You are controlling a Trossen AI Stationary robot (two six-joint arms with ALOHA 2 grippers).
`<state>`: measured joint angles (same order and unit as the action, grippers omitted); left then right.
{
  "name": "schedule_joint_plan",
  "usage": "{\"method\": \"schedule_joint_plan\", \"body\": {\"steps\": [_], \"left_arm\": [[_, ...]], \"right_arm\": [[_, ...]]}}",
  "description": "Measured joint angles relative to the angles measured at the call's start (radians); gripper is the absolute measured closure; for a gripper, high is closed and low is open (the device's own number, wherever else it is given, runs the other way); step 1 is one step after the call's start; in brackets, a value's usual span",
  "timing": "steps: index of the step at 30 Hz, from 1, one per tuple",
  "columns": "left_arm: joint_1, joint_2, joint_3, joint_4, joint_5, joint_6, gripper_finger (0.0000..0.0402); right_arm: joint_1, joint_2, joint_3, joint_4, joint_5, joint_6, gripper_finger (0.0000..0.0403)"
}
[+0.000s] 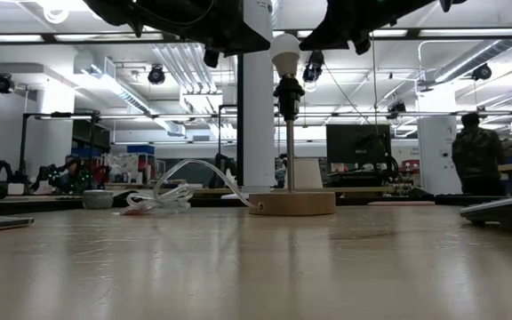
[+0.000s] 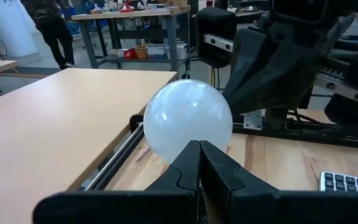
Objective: Screw lightbulb
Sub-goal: Insert the lightbulb into the lamp
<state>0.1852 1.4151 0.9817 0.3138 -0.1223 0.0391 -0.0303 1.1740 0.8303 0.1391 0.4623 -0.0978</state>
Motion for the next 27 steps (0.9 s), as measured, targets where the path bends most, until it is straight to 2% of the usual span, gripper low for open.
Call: {"method": "schedule_joint_plan", "body": {"steps": [7,15,21,27], "left_arm": [[0.0,0.0,0.0,-0.012,-0.003,0.008,0.0401],[-0.002,-0.005,0.0,-0.027,-0.002,0.004,0.0401],[0.0,0.005,0.0,-0.025,-0.002,0.004,0.0401],[0.002,0.006,0.0,-0.022,-0.003,0.005,0.0401]], "right_arm": [[0.019,-0.006,0.0,-0.014,0.006,0.008,0.0403],[0.0,-0.04,0.0,-0.075,0.091,-0.004,0.0403],[-0.067,-0.021,0.0,-0.051,0.007,-0.016,0.0403],[-0.073,-0.013,0.0,0.0,-0.051,-0.053,0.0403]]}}
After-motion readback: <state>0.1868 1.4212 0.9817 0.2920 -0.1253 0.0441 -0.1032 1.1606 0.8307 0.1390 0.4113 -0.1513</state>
